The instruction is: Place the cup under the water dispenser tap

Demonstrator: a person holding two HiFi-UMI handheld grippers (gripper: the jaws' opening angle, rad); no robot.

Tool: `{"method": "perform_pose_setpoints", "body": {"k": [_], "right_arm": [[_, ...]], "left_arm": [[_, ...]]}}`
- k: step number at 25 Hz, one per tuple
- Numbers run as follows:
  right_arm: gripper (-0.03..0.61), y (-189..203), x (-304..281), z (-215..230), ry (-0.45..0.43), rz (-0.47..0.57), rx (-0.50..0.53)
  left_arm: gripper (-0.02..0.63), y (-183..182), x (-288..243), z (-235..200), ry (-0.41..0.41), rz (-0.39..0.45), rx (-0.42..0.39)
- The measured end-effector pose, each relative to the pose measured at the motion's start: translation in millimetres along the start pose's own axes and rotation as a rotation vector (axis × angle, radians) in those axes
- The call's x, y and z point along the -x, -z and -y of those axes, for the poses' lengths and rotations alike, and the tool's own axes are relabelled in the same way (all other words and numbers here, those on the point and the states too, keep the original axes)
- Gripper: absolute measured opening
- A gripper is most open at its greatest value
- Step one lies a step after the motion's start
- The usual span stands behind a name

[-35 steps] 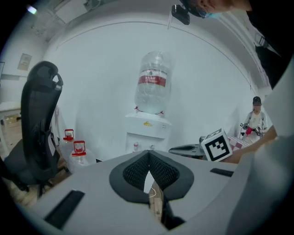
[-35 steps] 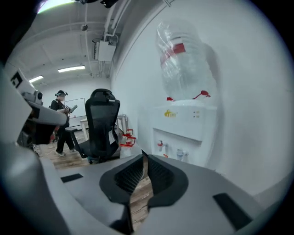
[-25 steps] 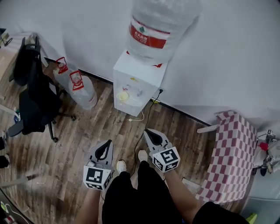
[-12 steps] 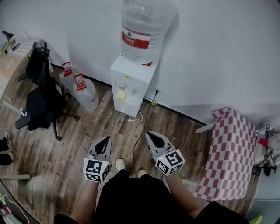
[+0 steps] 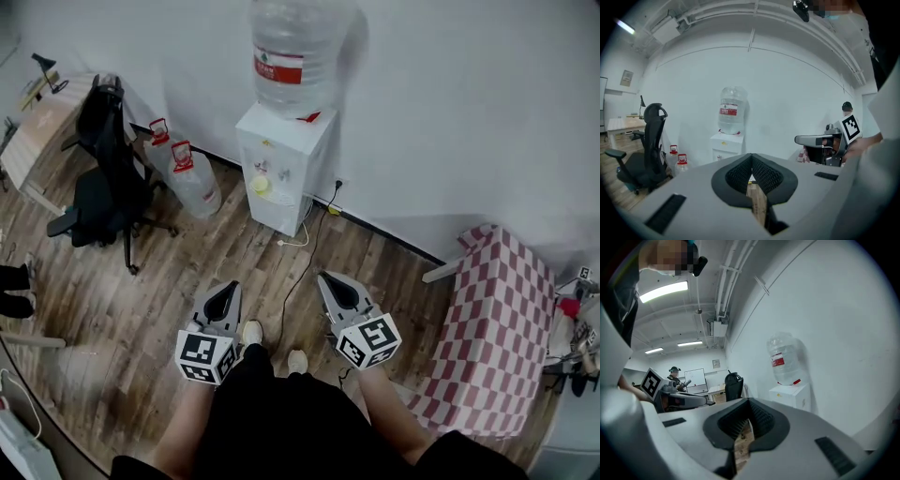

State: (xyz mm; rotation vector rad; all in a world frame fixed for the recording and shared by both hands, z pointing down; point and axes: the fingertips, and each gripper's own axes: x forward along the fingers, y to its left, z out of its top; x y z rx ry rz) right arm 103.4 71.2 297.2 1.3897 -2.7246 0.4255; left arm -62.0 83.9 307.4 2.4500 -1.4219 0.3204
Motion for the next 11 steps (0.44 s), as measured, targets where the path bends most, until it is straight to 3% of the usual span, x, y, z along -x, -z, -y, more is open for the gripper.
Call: {"method": "perform_pose_setpoints", "body": {"k": [11], "right_arm": [[0.021,0.3,42.7,-7.8,-0.072,0.011,0.013]], "left_arm": [[0.014,13.7,43.5,34.8,-0.081,0.005,-0.002]]}}
